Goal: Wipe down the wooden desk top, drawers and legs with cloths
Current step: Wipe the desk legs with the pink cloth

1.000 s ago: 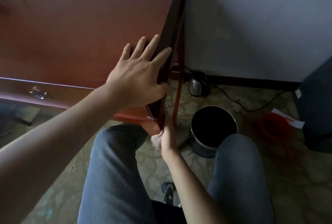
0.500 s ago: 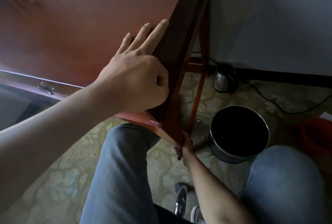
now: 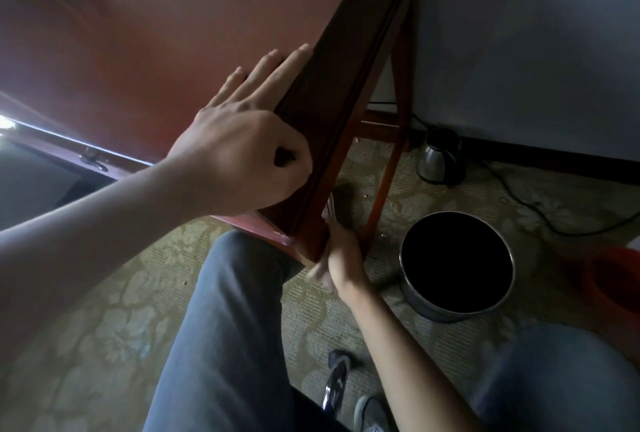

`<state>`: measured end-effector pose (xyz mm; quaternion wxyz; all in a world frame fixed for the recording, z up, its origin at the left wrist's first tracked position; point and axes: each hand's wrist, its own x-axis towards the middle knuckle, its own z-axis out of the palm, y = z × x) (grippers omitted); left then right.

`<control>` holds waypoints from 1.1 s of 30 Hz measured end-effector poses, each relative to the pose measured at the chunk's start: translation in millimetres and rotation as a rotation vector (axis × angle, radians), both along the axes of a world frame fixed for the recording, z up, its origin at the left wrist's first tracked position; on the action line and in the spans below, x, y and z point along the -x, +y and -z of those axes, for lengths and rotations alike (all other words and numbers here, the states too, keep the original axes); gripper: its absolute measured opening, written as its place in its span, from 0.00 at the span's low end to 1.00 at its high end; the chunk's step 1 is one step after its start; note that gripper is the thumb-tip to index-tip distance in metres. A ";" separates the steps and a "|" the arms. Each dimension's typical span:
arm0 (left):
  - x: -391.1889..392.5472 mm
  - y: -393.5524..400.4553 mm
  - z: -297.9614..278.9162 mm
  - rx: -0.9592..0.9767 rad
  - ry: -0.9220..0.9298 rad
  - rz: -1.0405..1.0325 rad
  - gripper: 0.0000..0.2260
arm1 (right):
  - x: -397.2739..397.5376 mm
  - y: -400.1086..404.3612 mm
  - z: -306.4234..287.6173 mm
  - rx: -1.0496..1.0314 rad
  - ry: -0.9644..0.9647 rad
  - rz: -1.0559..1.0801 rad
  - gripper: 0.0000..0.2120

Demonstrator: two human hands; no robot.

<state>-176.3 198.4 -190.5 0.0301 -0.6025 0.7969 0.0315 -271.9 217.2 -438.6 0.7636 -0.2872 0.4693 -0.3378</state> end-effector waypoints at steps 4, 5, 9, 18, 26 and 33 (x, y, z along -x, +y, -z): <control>0.5 -0.9 -1.3 0.007 -0.014 -0.003 0.24 | 0.5 7.2 -22.9 0.321 -0.122 0.103 0.17; 1.4 -0.8 -1.3 0.004 -0.019 -0.008 0.24 | -0.8 6.2 -15.4 0.311 -0.142 0.118 0.19; 1.3 -0.4 -1.4 -0.010 -0.033 -0.012 0.23 | -2.3 9.2 43.9 0.121 0.009 0.062 0.19; -4.8 0.3 2.1 0.007 -0.036 -0.002 0.23 | -8.0 12.0 125.4 -0.305 0.159 0.080 0.18; -7.1 1.8 5.7 0.049 -0.058 0.031 0.25 | -12.2 -47.5 9.6 -0.116 -0.093 0.333 0.15; -4.5 3.9 1.9 0.044 -0.013 0.001 0.33 | -1.8 -79.5 -87.2 0.013 -0.327 0.326 0.26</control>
